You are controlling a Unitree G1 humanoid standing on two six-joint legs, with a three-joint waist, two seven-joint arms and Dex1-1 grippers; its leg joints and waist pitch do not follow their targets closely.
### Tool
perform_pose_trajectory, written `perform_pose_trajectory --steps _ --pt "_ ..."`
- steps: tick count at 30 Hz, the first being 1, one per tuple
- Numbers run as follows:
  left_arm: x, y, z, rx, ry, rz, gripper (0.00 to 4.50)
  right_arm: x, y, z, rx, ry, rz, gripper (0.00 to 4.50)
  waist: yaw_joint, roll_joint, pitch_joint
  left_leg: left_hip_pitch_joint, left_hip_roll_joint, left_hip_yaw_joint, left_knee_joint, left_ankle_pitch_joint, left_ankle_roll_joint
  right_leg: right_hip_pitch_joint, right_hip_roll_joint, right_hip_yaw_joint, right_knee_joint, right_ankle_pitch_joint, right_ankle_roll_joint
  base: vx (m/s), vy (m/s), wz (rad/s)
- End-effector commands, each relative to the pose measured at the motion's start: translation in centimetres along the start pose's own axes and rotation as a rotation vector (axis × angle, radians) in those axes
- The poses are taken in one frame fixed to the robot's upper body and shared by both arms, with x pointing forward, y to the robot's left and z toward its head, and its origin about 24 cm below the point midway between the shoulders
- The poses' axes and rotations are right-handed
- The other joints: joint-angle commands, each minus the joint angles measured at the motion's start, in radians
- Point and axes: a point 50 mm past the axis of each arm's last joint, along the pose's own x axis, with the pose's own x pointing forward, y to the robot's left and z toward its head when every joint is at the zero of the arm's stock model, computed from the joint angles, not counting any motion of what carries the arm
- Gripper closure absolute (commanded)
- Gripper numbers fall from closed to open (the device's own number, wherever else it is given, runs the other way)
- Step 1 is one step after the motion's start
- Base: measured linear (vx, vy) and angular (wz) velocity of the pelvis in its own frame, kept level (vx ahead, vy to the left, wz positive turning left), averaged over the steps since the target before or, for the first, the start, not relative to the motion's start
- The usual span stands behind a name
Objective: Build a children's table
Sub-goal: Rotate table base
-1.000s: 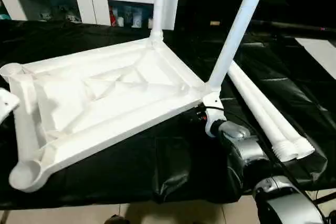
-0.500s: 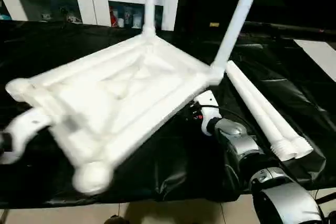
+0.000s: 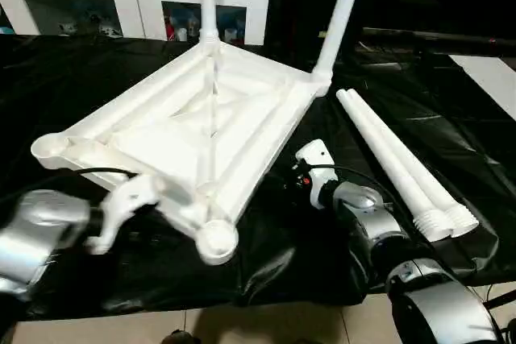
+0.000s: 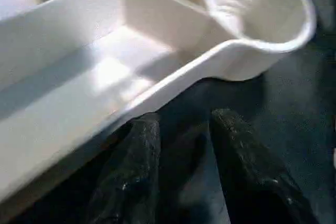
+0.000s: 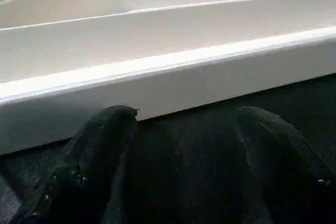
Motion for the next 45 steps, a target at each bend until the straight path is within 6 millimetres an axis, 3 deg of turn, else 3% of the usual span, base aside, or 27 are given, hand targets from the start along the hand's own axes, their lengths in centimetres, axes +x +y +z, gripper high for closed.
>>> perform_pose_trajectory --steps 1,2,3,6,7,9,11,14,20,26,27,29,30,31,34,37,45 --pt "0.6 -0.3 2.4 0.059 -0.081 -0.035 2.78 -0.3 0.0 0.8 0.004 -0.055 0.038 0.62 -0.004 0.042 -0.069 0.029 0.028 -0.015 -0.078 -0.262 -0.048 0.04 -0.054 0.053 -0.076 -0.105 -0.24 0.0 0.0 0.0" --pt "0.8 -0.4 3.0 0.063 -0.11 -0.044 2.51 -0.7 -0.2 0.8 0.017 -0.064 0.044 0.56 -0.002 0.041 -0.07 0.029 0.029 -0.015 -0.077 -0.256 -0.043 0.042 -0.055 0.054 -0.075 -0.095 -0.239 0.0 0.0 0.0" --pt "0.8 -0.5 3.7 0.066 -0.146 -0.057 2.44 -1.3 -0.4 0.8 0.017 -0.07 0.057 0.53 -0.001 0.044 -0.071 0.028 0.029 -0.015 -0.076 -0.254 -0.039 0.043 -0.054 0.053 -0.074 -0.087 -0.242 0.0 0.0 0.0" --pt "0.7 -0.8 4.8 0.076 -0.19 -0.083 2.41 -2.3 -0.7 0.8 -0.007 -0.07 0.088 0.3 -0.001 0.042 -0.072 0.026 0.027 -0.015 -0.075 -0.24 -0.032 0.044 -0.054 0.052 -0.072 -0.076 -0.25 0.0 0.0 0.0" --pt "0.1 -0.9 6.2 0.125 -0.224 -0.095 2.41 -4.0 -1.0 1.2 -0.047 -0.075 0.137 0.3 0.0 0.043 -0.072 0.026 0.028 -0.015 -0.074 -0.239 -0.029 0.045 -0.054 0.052 -0.073 -0.081 -0.247 0.0 0.0 0.0" --pt "-0.4 -0.7 7.1 0.167 -0.239 -0.076 2.05 -5.2 -1.0 1.6 -0.07 -0.083 0.18 0.09 0.007 0.044 -0.068 0.028 0.028 -0.015 -0.075 -0.231 -0.017 0.049 -0.048 0.052 -0.077 -0.069 -0.23 0.0 0.0 0.0" --pt "-0.8 0.0 7.3 0.202 -0.221 -0.035 2.06 -5.9 -1.0 2.0 -0.083 -0.091 0.21 0.04 0.004 0.037 -0.069 0.021 0.024 -0.016 -0.074 -0.219 -0.01 0.053 -0.049 0.051 -0.076 -0.074 -0.228 0.0 0.0 0.0" --pt "-1.2 1.0 7.3 0.249 -0.17 0.009 1.68 -6.8 -0.8 2.4 -0.114 -0.082 0.256 0.0 -0.004 0.038 -0.066 0.02 0.023 -0.02 -0.074 -0.257 -0.014 0.051 -0.052 0.052 -0.091 -0.2 -0.19 0.0 0.0 0.0" --pt "-0.5 2.1 5.9 0.315 -0.017 -0.002 1.15 -8.5 -0.9 2.8 -0.208 0.02 0.316 0.0 -0.01 0.044 -0.071 0.021 0.023 -0.02 -0.069 -0.226 -0.003 0.048 -0.052 0.052 -0.088 -0.164 -0.206 0.0 0.0 0.0" --pt "0.6 2.8 5.2 0.404 0.021 0.01 0.72 -10.0 0.1 3.8 -0.235 0.098 0.426 0.0 0.0 0.047 -0.072 0.022 0.026 -0.02 -0.068 -0.219 0.012 0.051 -0.052 0.052 -0.084 -0.124 -0.207 0.0 0.0 0.0" --pt "0.6 2.8 5.2 0.412 0.025 0.008 0.72 -10.1 0.2 3.8 -0.237 0.102 0.433 0.0 0.001 0.048 -0.072 0.024 0.027 -0.019 -0.068 -0.225 0.012 0.047 -0.054 0.052 -0.084 -0.13 -0.213 0.0 0.0 0.0" --pt "0.7 3.0 5.1 0.412 0.022 0.011 1.14 -10.2 0.4 3.9 -0.238 0.105 0.442 0.0 0.003 0.049 -0.071 0.024 0.026 -0.019 -0.069 -0.235 0.009 0.046 -0.054 0.052 -0.087 -0.144 -0.214 0.0 0.0 0.0" --pt "1.0 3.3 5.0 0.413 0.018 0.02 1.14 -10.3 0.6 4.0 -0.24 0.11 0.454 0.0 0.005 0.057 -0.071 0.025 0.028 -0.02 -0.069 -0.239 0.001 0.045 -0.056 0.052 -0.085 -0.146 -0.218 0.0 0.0 0.0" --pt "1.3 3.5 4.9 0.413 0.019 0.012 1.08 -10.5 0.9 4.0 -0.242 0.115 0.461 0.0 0.007 0.055 -0.072 0.028 0.026 -0.019 -0.068 -0.247 -0.002 0.044 -0.055 0.052 -0.087 -0.149 -0.219 0.0 0.0 0.0" --pt "1.8 3.7 4.4 0.399 0.035 0.002 1.56 -10.6 1.3 4.0 -0.244 0.123 0.468 0.0 0.012 0.052 -0.072 0.025 0.026 -0.019 -0.068 -0.239 -0.002 0.047 -0.056 0.053 -0.085 -0.141 -0.214 0.0 0.0 0.0" --pt "2.1 3.9 3.9 0.38 0.062 0.011 1.61 -10.7 1.5 3.9 -0.247 0.133 0.47 0.0 0.014 0.053 -0.073 0.024 0.026 -0.02 -0.067 -0.24 -0.003 0.047 -0.057 0.054 -0.087 -0.158 -0.204 0.0 0.0 0.0" --pt "2.8 4.2 3.2 0.378 0.101 0.005 2.51 -10.8 1.8 4.1 -0.253 0.159 0.484 0.0 0.014 0.056 -0.074 0.025 0.027 -0.021 -0.068 -0.242 -0.005 0.046 -0.058 0.053 -0.087 -0.15 -0.208 0.0 0.0 0.0"
